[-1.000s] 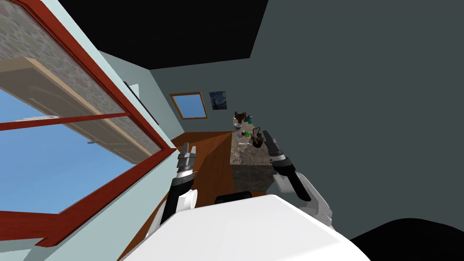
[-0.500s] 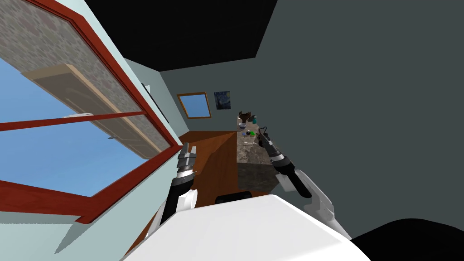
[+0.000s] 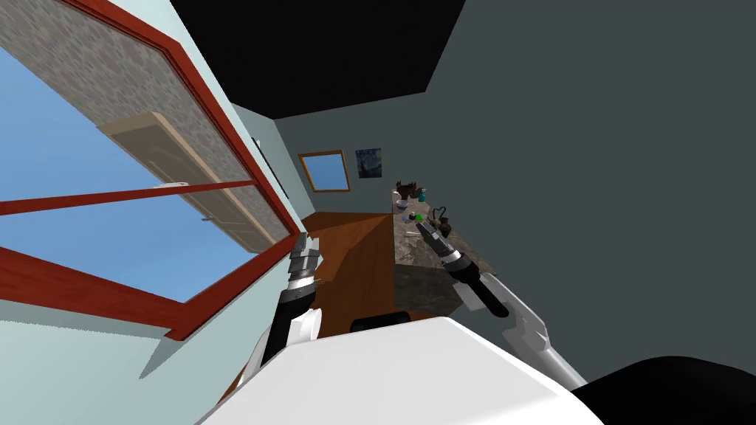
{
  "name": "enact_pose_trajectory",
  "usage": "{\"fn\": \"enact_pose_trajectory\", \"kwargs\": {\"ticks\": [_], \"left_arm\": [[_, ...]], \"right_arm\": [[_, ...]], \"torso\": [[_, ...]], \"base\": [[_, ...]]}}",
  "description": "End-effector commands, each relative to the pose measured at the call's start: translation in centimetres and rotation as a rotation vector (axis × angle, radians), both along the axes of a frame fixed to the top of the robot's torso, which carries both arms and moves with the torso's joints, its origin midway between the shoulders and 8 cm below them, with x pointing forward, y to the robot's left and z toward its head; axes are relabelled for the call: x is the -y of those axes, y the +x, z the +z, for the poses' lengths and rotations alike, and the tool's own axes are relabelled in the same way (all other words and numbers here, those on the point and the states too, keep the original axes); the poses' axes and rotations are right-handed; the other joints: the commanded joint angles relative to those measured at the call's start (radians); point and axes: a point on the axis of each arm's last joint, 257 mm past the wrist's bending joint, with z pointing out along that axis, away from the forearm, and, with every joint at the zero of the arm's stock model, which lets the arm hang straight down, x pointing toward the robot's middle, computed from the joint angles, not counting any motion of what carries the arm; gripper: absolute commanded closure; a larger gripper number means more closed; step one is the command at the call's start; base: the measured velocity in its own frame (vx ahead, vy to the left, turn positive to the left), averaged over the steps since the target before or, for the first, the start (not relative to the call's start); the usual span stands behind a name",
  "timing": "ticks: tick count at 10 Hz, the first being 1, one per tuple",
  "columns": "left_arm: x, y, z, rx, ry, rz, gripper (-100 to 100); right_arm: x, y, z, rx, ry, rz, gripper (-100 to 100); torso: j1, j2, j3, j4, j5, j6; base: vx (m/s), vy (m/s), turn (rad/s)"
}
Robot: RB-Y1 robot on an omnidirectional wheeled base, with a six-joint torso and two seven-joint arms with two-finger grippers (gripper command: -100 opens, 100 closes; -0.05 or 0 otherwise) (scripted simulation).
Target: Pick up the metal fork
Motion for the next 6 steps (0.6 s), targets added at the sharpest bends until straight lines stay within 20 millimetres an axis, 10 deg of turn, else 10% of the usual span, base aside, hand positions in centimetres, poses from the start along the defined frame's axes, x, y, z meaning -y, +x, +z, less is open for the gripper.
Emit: {"fn": "enact_pose_trajectory", "kwargs": {"ticks": [1,6], "left_arm": [[0.0,0.0,0.0,0.000,0.000,0.000,0],[0.0,0.0,0.0,0.000,0.000,0.000,0]], "right_arm": [[0.2,0.3,-0.9,-0.008,-0.045,0.005,-100],[0.7,1.3,-5.2,-0.062,-0.260,0.024,-100]], "torso": [[0.000,0.000,0.000,0.000,0.000,0.000],[-0.002,0.000,0.000,0.000,0.000,0.001]], "base": [[0.004,0.106,0.061],[0.005,0.100,0.094]]}}
